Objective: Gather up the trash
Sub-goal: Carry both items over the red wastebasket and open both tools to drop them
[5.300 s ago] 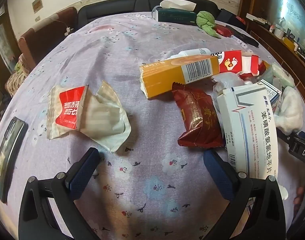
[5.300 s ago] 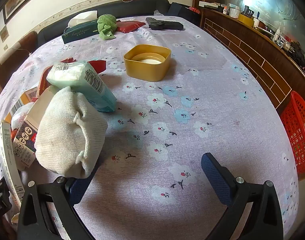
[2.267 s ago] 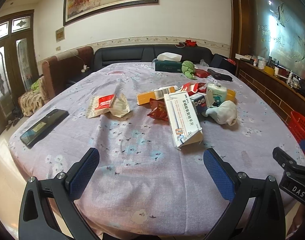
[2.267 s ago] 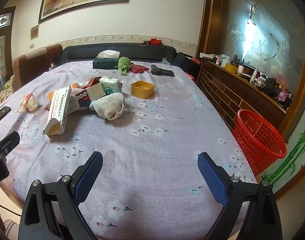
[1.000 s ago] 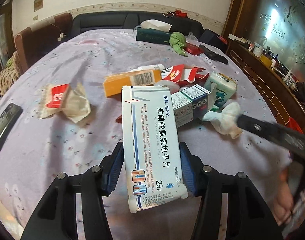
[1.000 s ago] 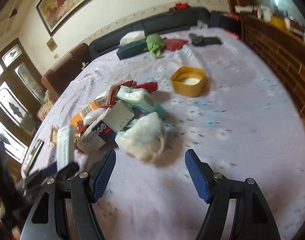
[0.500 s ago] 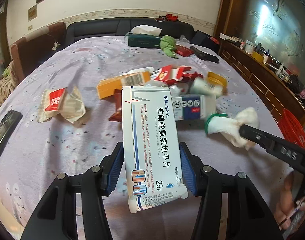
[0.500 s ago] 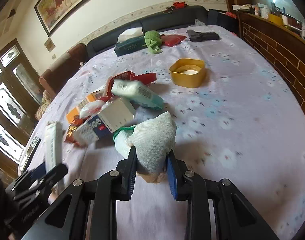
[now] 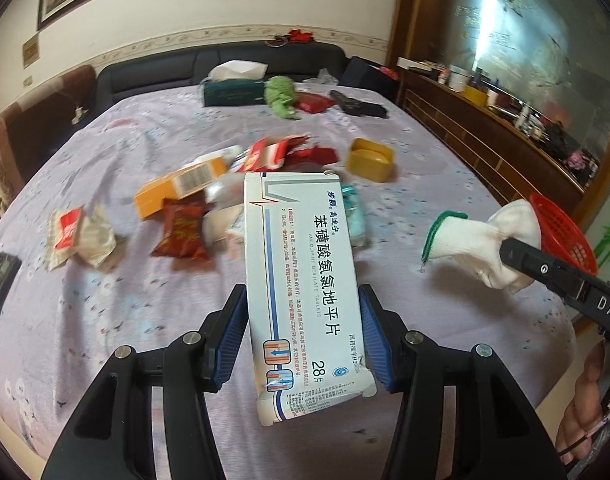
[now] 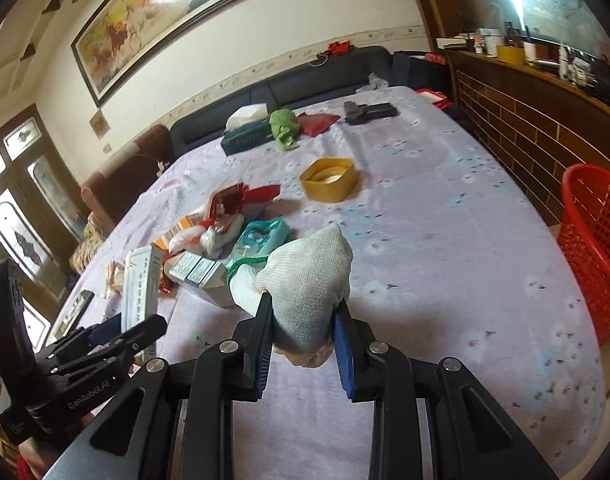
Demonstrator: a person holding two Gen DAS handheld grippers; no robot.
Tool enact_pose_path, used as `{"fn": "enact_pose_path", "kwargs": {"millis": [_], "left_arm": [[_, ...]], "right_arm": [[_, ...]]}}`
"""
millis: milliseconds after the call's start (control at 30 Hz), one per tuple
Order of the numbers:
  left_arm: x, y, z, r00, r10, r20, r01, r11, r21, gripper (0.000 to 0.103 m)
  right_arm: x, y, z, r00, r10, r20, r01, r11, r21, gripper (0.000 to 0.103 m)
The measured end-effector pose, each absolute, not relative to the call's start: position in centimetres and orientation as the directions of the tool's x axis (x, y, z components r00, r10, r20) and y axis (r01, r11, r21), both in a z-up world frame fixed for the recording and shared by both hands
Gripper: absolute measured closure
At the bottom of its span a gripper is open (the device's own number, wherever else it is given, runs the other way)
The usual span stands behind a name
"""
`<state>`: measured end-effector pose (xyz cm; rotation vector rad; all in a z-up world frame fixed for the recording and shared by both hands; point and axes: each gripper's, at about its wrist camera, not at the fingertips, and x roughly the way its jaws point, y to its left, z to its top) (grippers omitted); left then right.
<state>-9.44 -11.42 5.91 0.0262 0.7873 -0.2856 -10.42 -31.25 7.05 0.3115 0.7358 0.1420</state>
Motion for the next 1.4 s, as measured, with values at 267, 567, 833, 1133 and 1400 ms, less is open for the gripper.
{"fn": "enact_pose_path", "kwargs": {"millis": [267,567,833,1133,1400], "left_arm": [[-9.7,-18.1,8.1,0.63,-0.351,-0.693,0.422,0.904,-0.074,0.05],[-9.7,-30.2,10.6,0.524,-0.51,-0.682,0.633,0.769,-0.089,0.05],[-8.4,-41.1,10.4,0.386,-0.6,-0.701,0.728,0.664,-0.167,0.049],[-7.3,-48.0,9.5,0.345,-0.63,-0.696,0.744,0.635,-0.206,0.031],[-7.6,-42.4,9.5,0.407,-0.598,-0.691,0.701,0.689,-0.183,0.03]], "right_arm": [[-13.4,-36.6,9.7,0.801,0.154,-0.578,0.072,0.934,0.349,0.073],[-18.1,-47.4,12.0,0.833,-0.07,-0.549,0.305,0.885,0.351,0.073],[-20.5,-55.6,13.1,0.82,-0.202,-0.536,0.441,0.82,0.365,0.073],[-19.2,-61.7,11.6,0.786,-0.261,-0.561,0.523,0.765,0.377,0.062],[-20.0,-62.6,10.4,0.782,-0.256,-0.568,0.529,0.755,0.388,0.056]]}}
